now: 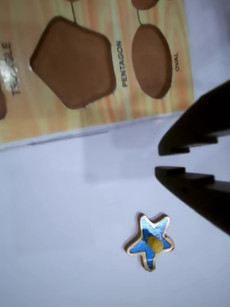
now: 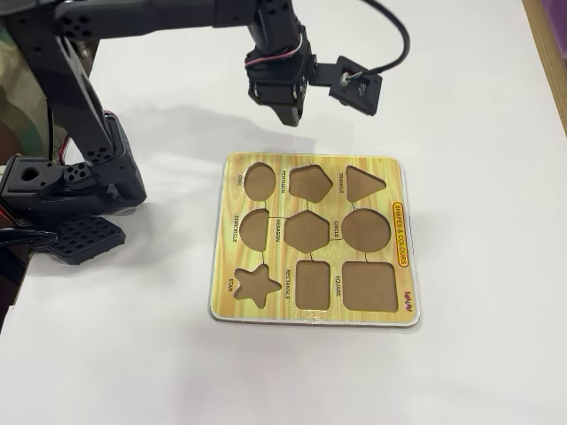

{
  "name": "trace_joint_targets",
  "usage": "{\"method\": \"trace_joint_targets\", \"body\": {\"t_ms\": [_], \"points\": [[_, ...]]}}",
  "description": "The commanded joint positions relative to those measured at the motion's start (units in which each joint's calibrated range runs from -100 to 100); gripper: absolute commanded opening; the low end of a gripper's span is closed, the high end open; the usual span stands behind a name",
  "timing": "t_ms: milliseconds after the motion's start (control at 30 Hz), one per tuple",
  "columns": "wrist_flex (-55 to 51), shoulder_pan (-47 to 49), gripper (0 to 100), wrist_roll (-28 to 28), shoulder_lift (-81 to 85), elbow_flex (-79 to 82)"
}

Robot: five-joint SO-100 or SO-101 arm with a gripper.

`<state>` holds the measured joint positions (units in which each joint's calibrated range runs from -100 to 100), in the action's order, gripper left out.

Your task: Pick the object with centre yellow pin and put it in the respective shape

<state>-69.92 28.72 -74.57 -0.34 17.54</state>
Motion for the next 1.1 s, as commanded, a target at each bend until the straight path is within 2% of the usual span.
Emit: {"method": "trace_joint_targets", "body": {"t_ms": [0,300,1067], "points": [[-0.2,5.5,4,-1.8,-1.5,-5.7],[0.6,12.6,4,-3.9,-7.0,-10.6],[0.7,15.3,4,-3.5,-8.2,-13.9]]}}
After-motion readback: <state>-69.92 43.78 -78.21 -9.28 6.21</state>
